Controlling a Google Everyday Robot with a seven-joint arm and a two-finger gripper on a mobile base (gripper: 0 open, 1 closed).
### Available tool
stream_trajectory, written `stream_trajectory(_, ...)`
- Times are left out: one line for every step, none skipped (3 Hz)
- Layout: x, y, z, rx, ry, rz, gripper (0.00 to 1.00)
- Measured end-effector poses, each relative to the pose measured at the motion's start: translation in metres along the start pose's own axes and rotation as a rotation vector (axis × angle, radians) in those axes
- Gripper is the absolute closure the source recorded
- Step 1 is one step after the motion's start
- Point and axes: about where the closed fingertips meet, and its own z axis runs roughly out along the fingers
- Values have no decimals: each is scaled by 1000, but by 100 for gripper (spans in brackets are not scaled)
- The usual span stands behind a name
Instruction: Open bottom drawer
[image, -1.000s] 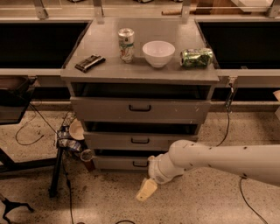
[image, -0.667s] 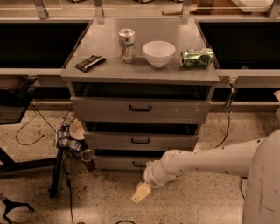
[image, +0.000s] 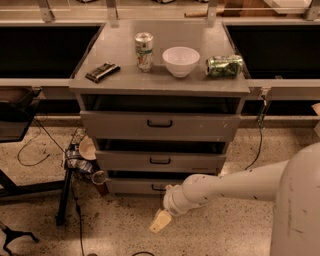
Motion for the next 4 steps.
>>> stream_trajectory(10, -7, 39, 25, 7, -72, 0)
stream_trajectory(15, -25, 91, 72, 1, -136, 0)
stream_trajectory(18, -57, 149, 111, 15, -153, 0)
stream_trajectory(18, -57, 150, 111, 15, -153, 0)
